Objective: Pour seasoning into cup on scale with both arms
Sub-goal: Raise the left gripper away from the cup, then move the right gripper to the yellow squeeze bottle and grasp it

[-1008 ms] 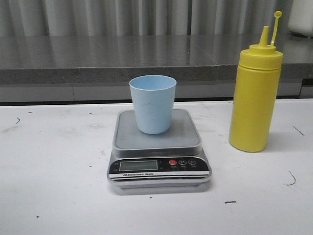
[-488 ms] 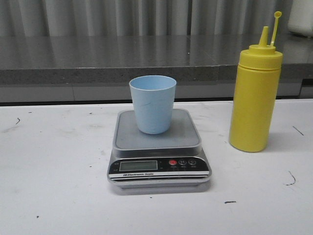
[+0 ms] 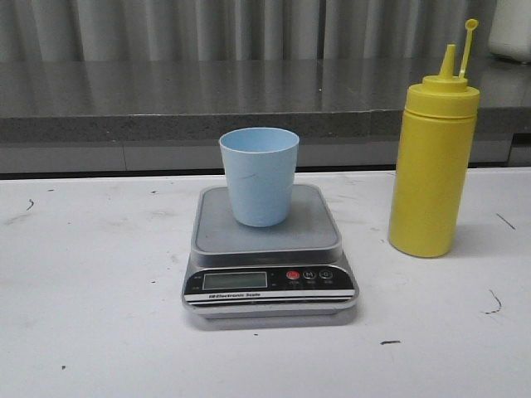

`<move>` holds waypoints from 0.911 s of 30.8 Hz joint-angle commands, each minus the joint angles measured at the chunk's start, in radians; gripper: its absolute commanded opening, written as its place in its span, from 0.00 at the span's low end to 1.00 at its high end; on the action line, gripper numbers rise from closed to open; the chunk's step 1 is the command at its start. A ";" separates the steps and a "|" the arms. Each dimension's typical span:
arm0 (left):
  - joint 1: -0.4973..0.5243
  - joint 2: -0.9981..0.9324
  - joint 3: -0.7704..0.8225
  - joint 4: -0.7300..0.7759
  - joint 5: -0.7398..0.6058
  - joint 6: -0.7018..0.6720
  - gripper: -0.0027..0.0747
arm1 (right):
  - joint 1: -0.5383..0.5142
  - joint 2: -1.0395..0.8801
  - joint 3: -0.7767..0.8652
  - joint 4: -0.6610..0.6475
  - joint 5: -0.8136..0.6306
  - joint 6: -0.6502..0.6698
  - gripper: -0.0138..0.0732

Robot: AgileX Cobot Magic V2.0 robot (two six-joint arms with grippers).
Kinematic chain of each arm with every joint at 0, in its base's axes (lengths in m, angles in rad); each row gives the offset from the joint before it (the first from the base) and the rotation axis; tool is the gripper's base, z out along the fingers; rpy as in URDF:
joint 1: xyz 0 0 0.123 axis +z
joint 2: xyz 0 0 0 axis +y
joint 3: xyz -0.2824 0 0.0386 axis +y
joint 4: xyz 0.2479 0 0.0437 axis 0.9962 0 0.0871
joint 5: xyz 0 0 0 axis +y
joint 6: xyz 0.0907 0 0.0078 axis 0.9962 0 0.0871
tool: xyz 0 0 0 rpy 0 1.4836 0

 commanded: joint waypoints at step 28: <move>0.001 -0.014 -0.010 -0.010 -0.088 -0.013 0.01 | 0.310 0.894 0.143 0.140 -0.880 0.002 0.83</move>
